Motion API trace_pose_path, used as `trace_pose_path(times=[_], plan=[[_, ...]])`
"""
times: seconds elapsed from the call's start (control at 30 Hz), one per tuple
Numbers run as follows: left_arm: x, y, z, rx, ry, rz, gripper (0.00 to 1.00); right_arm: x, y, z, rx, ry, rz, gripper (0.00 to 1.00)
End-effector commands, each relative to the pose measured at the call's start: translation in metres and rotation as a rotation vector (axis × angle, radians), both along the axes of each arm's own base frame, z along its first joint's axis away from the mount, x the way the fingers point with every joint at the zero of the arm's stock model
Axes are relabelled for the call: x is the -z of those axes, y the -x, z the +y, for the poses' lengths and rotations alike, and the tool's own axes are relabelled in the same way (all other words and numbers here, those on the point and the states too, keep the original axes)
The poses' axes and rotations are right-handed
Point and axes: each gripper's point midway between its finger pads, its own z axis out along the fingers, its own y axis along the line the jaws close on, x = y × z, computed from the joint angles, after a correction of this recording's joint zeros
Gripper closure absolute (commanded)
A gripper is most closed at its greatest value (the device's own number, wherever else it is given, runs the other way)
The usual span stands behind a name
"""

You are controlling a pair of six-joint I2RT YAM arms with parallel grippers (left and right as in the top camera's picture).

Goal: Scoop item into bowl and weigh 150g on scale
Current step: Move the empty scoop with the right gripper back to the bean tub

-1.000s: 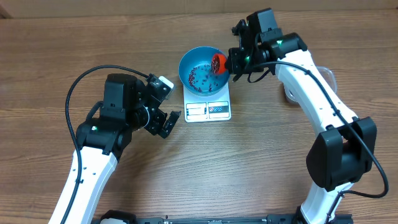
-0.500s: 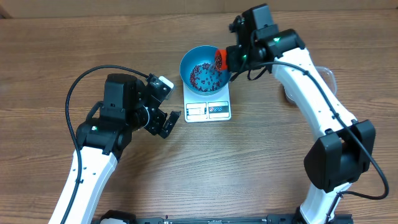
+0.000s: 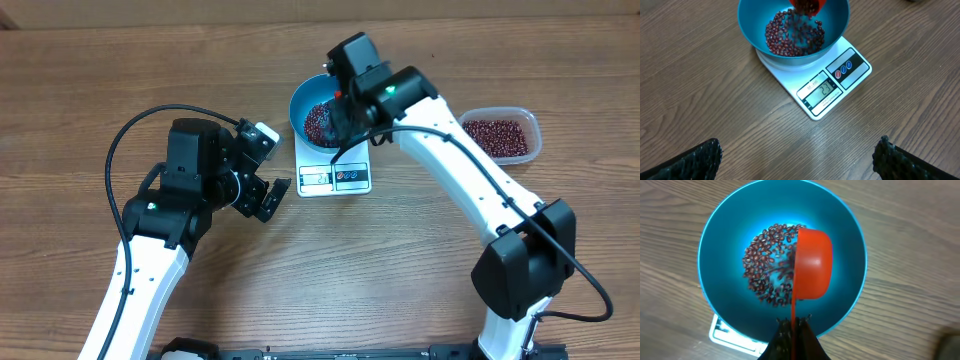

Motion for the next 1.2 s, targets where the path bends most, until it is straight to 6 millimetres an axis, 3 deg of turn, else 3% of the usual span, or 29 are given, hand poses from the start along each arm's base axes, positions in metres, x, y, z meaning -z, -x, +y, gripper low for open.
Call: trace_pose_path(times=[0.0, 0.37, 0.57, 0.97, 1.17], plan=[[-0.004, -0.004, 0.002, -0.016, 0.002, -0.007, 0.0, -0.032, -0.007, -0.001, 0.022, 0.038, -0.115, 0.96], [-0.004, -0.004, 0.002, -0.016, 0.002, -0.007, 0.0, -0.091, 0.008, -0.002, -0.043, -0.153, -0.156, 0.96], [-0.004, -0.004, 0.002, -0.016, 0.002, -0.007, 0.01, -0.118, 0.01, -0.02, -0.047, -0.284, -0.151, 0.96], [-0.004, -0.004, 0.002, -0.016, 0.002, -0.007, 0.0, -0.114, 0.007, -0.026, -0.053, -0.265, -0.146, 0.96], [-0.004, -0.004, 0.002, -0.016, 0.002, -0.007, 0.0, -0.101, 0.008, -0.024, -0.049, -0.14, -0.163, 0.96]])
